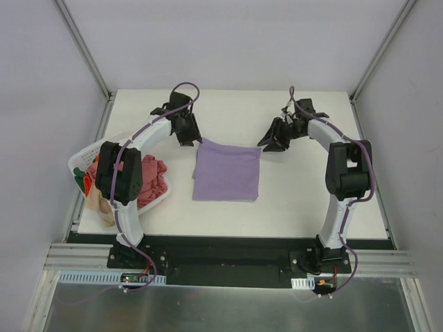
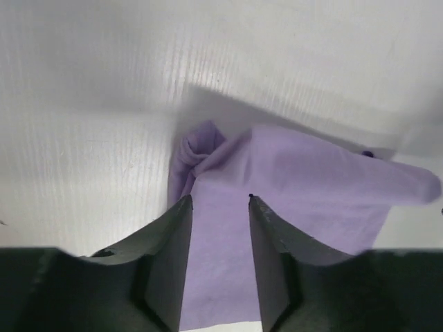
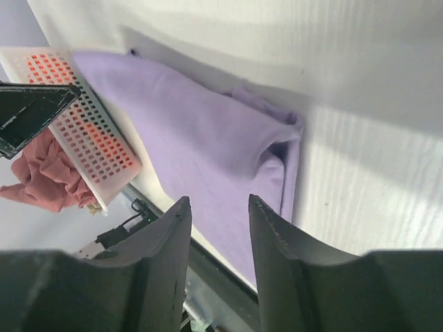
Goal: Fold and stack the t-shirts
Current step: Fold the long partially folded tshirt into a neat square, then smooth out wrinkles on the folded tshirt
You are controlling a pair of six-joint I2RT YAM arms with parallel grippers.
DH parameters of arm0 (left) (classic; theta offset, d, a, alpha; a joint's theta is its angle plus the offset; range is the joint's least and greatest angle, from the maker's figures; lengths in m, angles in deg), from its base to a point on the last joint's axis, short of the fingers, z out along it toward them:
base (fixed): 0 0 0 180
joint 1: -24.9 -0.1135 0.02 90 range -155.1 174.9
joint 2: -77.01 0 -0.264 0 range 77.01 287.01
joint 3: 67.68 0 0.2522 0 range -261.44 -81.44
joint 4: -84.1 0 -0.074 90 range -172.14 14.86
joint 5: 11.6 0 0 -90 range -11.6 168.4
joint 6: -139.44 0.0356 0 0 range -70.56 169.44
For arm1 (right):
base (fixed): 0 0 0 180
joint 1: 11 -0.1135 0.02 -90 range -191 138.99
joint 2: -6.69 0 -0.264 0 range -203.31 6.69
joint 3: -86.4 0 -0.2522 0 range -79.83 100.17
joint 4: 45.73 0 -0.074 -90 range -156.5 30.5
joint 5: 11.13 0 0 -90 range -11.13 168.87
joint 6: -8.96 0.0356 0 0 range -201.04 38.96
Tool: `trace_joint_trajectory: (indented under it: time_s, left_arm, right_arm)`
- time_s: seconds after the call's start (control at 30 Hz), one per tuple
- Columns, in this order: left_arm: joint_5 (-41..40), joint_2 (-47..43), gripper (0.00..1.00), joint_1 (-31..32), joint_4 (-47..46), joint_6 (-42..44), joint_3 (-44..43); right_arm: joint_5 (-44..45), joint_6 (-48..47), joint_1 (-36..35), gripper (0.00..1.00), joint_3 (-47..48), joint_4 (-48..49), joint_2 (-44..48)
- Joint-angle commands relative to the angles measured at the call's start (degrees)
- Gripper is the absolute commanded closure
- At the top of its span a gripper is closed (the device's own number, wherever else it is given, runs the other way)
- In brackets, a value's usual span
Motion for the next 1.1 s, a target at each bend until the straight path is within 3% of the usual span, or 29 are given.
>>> trace_joint_trajectory:
  time_s: [0.0,0.1,0.13,0.2,0.4,0.6,0.77,1.07]
  left_arm:
    - [-1.21,-0.28,0.52,-1.82,1.14,2.17,-3.59]
    - [-0.85,-3.18,0.23,-1.74,1.06,2.35,-2.8]
    - [0.02,-3.97,0.14,-1.74,1.06,2.53,-2.36]
    - [2.56,-5.73,0.01,-1.3,0.8,2.79,-1.4]
    - [10.83,-3.37,0.01,1.95,-0.26,3.41,-2.0]
    - [14.09,2.77,0.01,2.83,-2.45,1.13,-3.85]
    - [9.09,8.4,0.01,2.83,-3.25,-0.11,-5.08]
    - [4.69,13.25,0.01,2.31,-3.07,-1.86,-4.73]
  right_arm:
    - [3.65,-3.7,1.81,0.48,7.17,-4.38,-0.07]
    - [5.94,-6.25,1.81,0.21,7.18,-7.21,2.82]
    - [6.29,-6.7,1.81,0.03,5.78,-7.04,4.32]
    - [6.47,-7.31,1.37,0.04,2.54,-6.16,8.44]
    - [0.76,-3.99,-2.4,0.04,-6.88,4.1,12.33]
    - [-0.65,1.82,-5.57,0.04,-4.87,17.02,5.05]
    - [6.02,2.44,-5.31,0.04,0.75,17.75,-3.56]
    - [9.36,0.78,-4.25,0.04,7.26,13.01,-14.47]
